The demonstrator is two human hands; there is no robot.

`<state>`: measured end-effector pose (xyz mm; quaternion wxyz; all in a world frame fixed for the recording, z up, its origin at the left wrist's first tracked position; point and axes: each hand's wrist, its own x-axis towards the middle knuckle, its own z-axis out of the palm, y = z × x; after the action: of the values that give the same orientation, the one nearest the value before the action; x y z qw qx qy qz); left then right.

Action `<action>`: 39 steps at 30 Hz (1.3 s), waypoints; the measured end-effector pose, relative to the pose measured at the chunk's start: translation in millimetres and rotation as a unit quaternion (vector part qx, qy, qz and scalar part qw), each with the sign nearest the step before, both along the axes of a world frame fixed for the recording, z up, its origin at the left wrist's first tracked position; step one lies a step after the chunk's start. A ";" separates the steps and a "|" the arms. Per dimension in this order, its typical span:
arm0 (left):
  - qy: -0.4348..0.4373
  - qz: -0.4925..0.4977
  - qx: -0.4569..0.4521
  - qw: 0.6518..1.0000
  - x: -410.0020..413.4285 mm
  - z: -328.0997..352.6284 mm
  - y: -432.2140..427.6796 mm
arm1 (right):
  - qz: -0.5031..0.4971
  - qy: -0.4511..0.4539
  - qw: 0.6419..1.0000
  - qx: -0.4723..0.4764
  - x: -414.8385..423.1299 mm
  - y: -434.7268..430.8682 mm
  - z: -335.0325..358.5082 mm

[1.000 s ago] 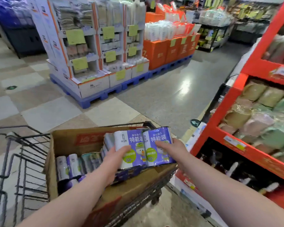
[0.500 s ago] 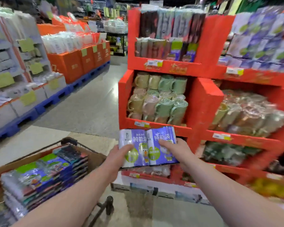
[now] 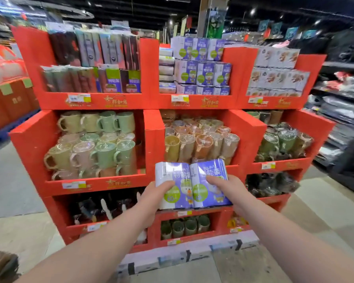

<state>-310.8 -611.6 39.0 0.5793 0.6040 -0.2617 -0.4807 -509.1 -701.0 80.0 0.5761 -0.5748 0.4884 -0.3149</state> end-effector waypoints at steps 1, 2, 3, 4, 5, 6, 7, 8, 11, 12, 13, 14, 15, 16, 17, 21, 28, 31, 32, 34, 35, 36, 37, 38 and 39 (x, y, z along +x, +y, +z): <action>0.001 -0.016 -0.003 1.000 -9.3 2.8 -10.9 | -0.008 0.000 1.000 -0.006 -11.6 -7.5 2.6; -0.002 -0.032 -0.005 0.999 -19.2 8.3 -20.5 | -0.017 0.000 1.000 -0.012 -21.6 -16.2 4.0; -0.007 -0.041 -0.008 0.999 -27.2 12.9 -30.5 | -0.028 0.001 1.000 -0.013 -30.1 -24.4 6.0; -0.008 -0.054 -0.018 0.998 -36.1 18.2 -40.0 | -0.039 0.001 0.999 -0.011 -37.9 -32.9 6.0; -0.008 -0.066 -0.021 0.998 -42.3 21.1 -50.4 | -0.049 -0.003 0.999 -0.008 -45.5 -41.9 4.6; -0.009 -0.078 -0.025 0.997 -48.6 21.9 -62.7 | -0.061 -0.011 0.998 -0.005 -51.8 -49.8 3.6; -0.012 -0.086 -0.024 0.996 -53.5 22.5 -74.3 | -0.073 -0.017 0.997 -0.001 -58.3 -57.0 3.6; -0.016 -0.095 -0.025 0.995 -58.8 22.0 -87.9 | -0.088 -0.019 0.996 0.004 -65.0 -65.3 3.1; -0.024 -0.134 -0.034 0.990 -72.8 27.5 -128.8 | -0.115 -0.034 0.993 0.008 -84.3 -90.2 6.4; -0.026 -0.146 -0.038 0.988 -76.4 28.7 -144.7 | -0.127 -0.037 0.991 0.007 -89.8 -100.1 8.2; -0.027 -0.158 -0.043 0.986 -79.5 32.8 -159.6 | -0.137 -0.039 0.990 0.003 -94.2 -111.6 11.4; -0.025 -0.168 -0.048 0.984 -81.7 37.3 -175.2 | -0.144 -0.042 0.989 0.000 -97.6 -124.3 15.2; -0.018 -0.175 -0.054 0.983 -82.9 42.8 -189.7 | -0.151 -0.043 0.988 -0.004 -99.6 -137.4 19.6; -0.014 -0.182 -0.063 0.981 -81.6 49.4 -209.3 | -0.159 -0.041 0.986 -0.011 -99.3 -155.0 26.9; -0.014 -0.186 -0.069 0.980 -80.5 55.9 -222.5 | -0.161 -0.038 0.986 -0.023 -98.4 -165.2 35.0; -0.024 -0.189 -0.103 0.976 -62.3 80.7 -283.3 | -0.162 -0.052 0.984 -0.055 -81.5 -218.2 58.9; -0.022 -0.182 -0.134 0.974 -17.4 96.2 -355.9 | -0.142 -0.077 0.983 -0.088 -36.7 -295.7 73.8; -0.014 -0.155 -0.146 0.977 3.7 105.5 -377.2 | -0.127 -0.067 0.986 -0.087 -15.4 -328.7 84.7; -0.015 -0.145 -0.153 0.977 12.9 109.2 -386.7 | -0.118 -0.071 0.986 -0.090 -6.2 -342.5 90.0; -0.021 -0.123 -0.157 0.980 29.0 118.1 -402.1 | -0.112 -0.072 0.986 -0.096 11.0 -368.4 99.9; -0.026 -0.108 -0.163 0.980 37.5 123.3 -409.4 | -0.107 -0.073 0.986 -0.101 21.7 -382.8 105.8; -0.030 -0.096 -0.170 0.980 46.3 127.2 -416.8 | -0.096 -0.077 0.986 -0.109 31.8 -397.9 110.0; -0.032 -0.078 -0.175 0.981 54.1 130.6 -423.4 | -0.079 -0.078 0.987 -0.116 42.0 -411.7 115.3; -0.036 -0.060 -0.179 0.981 61.4 134.3 -429.2 | -0.057 -0.077 0.988 -0.124 52.0 -425.4 120.6; -0.043 -0.040 -0.184 0.981 68.7 137.7 -435.2 | -0.032 -0.081 0.987 -0.131 61.9 -438.0 126.8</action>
<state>-242.1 -1046.8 176.7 0.6490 0.4964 -0.3946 -0.4204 -447.1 -1139.0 206.9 0.5225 -0.6021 0.4131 -0.4403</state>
